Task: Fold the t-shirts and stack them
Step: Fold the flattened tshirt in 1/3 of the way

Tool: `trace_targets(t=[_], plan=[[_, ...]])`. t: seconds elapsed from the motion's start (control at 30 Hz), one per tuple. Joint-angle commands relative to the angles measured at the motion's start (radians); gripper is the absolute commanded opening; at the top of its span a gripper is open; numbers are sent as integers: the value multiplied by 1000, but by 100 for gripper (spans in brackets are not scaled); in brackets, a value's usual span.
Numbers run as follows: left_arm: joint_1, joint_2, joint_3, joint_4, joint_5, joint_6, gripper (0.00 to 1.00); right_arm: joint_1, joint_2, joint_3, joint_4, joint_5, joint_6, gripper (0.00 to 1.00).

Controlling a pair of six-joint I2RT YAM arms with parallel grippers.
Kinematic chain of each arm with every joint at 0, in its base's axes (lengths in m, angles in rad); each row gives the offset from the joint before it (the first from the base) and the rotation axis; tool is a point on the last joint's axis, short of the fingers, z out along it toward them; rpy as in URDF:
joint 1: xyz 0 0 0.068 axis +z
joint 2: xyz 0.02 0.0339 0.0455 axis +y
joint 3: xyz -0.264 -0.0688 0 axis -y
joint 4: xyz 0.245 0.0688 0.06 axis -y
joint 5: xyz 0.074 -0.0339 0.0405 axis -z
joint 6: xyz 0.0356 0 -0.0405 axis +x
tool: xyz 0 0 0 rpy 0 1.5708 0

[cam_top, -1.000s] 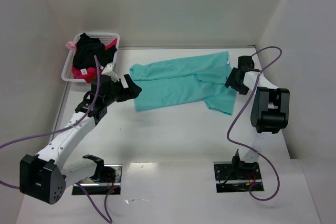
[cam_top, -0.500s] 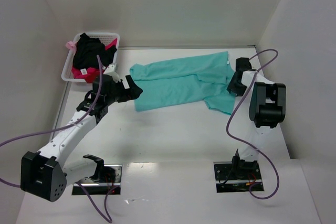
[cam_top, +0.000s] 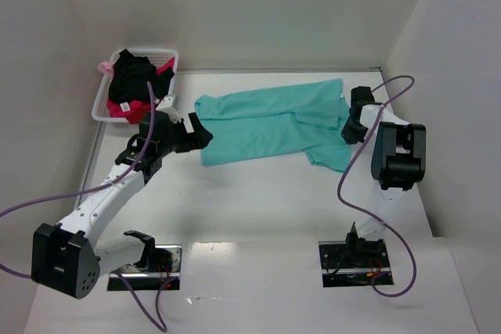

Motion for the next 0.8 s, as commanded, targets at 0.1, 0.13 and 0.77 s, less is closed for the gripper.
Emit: trace_targets(t=[0.1, 0.13, 0.77], plan=[[5, 16, 57, 33, 6, 54, 100, 13, -122, -80, -163, 27, 12, 5], [5, 16, 69, 33, 6, 63, 100, 13, -137, -101, -175, 27, 22, 5], [5, 16, 91, 33, -43, 81, 100, 76, -285, -215, -249, 17, 131, 57]])
